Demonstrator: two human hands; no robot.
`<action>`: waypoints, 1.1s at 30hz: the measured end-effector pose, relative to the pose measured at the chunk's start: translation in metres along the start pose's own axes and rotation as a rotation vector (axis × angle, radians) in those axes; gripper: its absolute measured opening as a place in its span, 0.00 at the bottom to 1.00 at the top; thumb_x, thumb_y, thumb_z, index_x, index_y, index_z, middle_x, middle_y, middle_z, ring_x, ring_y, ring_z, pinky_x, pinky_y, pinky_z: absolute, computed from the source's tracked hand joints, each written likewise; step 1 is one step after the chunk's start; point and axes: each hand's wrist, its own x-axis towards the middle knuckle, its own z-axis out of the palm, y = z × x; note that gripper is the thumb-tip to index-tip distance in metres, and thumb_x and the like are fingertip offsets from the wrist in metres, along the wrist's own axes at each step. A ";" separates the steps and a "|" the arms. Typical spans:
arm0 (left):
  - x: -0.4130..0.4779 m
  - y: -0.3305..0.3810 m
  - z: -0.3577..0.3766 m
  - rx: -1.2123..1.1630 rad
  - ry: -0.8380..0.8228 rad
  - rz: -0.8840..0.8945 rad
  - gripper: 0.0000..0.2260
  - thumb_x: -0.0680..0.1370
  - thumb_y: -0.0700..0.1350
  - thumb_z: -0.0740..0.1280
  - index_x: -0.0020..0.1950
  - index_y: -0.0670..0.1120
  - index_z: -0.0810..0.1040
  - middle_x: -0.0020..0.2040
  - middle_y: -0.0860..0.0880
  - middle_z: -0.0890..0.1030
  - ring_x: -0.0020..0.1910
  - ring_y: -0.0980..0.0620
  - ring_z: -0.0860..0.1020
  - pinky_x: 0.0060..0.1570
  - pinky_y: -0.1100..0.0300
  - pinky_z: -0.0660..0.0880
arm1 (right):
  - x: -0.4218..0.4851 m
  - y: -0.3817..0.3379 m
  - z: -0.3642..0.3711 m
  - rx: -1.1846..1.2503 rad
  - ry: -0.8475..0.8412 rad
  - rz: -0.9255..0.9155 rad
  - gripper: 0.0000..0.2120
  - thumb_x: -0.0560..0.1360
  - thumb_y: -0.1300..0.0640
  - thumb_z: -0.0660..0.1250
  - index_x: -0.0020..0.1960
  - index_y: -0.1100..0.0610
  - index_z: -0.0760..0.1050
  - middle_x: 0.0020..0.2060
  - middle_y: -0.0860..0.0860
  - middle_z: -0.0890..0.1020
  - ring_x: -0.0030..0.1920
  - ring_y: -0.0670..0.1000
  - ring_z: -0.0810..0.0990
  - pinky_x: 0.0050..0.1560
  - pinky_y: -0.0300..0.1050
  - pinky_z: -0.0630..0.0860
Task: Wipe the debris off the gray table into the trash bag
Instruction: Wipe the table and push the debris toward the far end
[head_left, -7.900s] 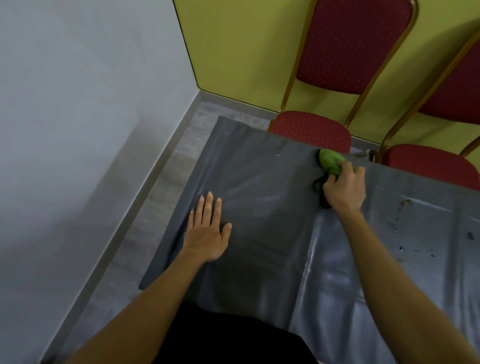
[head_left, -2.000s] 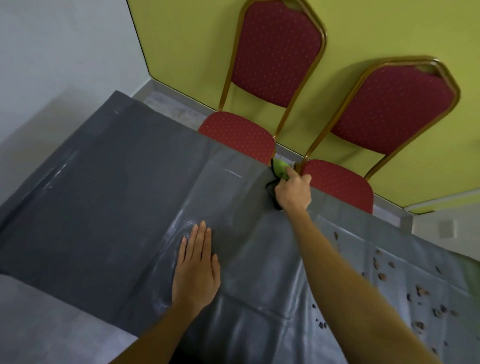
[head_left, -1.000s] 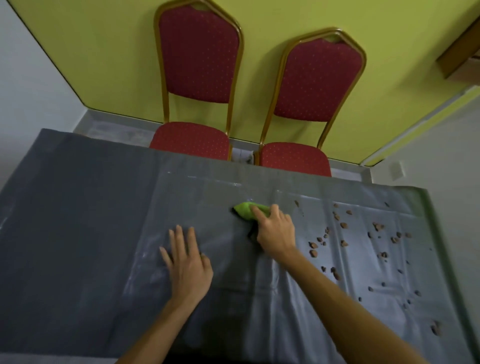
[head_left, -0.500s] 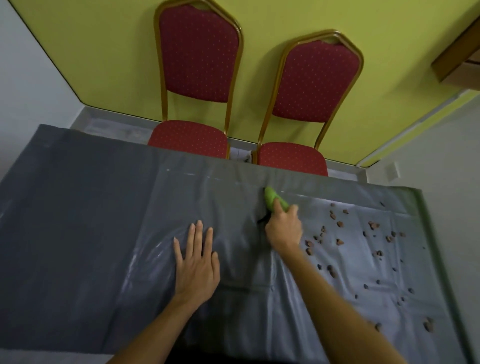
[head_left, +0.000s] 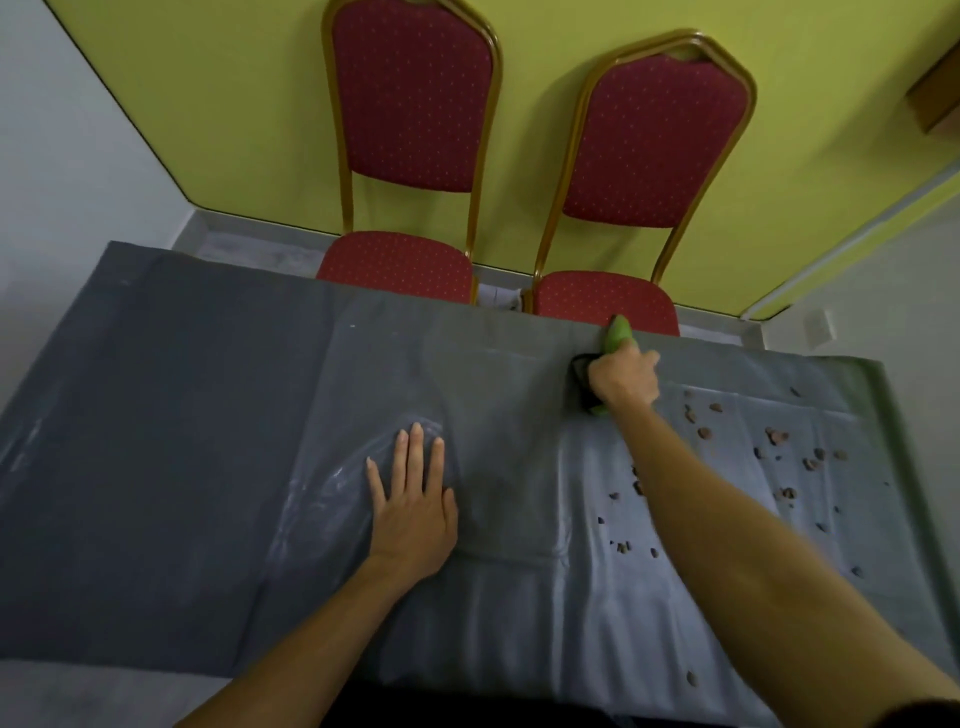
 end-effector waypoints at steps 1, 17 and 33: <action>-0.001 -0.004 0.002 0.020 -0.008 0.002 0.29 0.79 0.54 0.44 0.80 0.46 0.49 0.81 0.43 0.45 0.80 0.44 0.45 0.74 0.33 0.48 | -0.018 -0.015 0.015 0.020 -0.004 -0.077 0.20 0.76 0.55 0.63 0.67 0.57 0.69 0.59 0.58 0.69 0.51 0.62 0.77 0.50 0.53 0.74; 0.002 -0.014 -0.005 0.020 -0.099 0.058 0.29 0.83 0.56 0.43 0.77 0.49 0.31 0.76 0.47 0.26 0.76 0.46 0.27 0.74 0.36 0.36 | -0.003 0.037 0.000 -0.224 0.040 -0.267 0.18 0.79 0.53 0.57 0.69 0.50 0.68 0.56 0.59 0.68 0.50 0.65 0.76 0.52 0.59 0.75; 0.001 -0.013 -0.013 0.001 -0.153 0.043 0.30 0.83 0.56 0.46 0.78 0.50 0.33 0.77 0.47 0.28 0.76 0.48 0.29 0.75 0.38 0.38 | -0.040 0.102 -0.014 -0.232 0.001 -0.320 0.20 0.79 0.50 0.60 0.70 0.45 0.66 0.57 0.58 0.71 0.49 0.64 0.77 0.46 0.57 0.76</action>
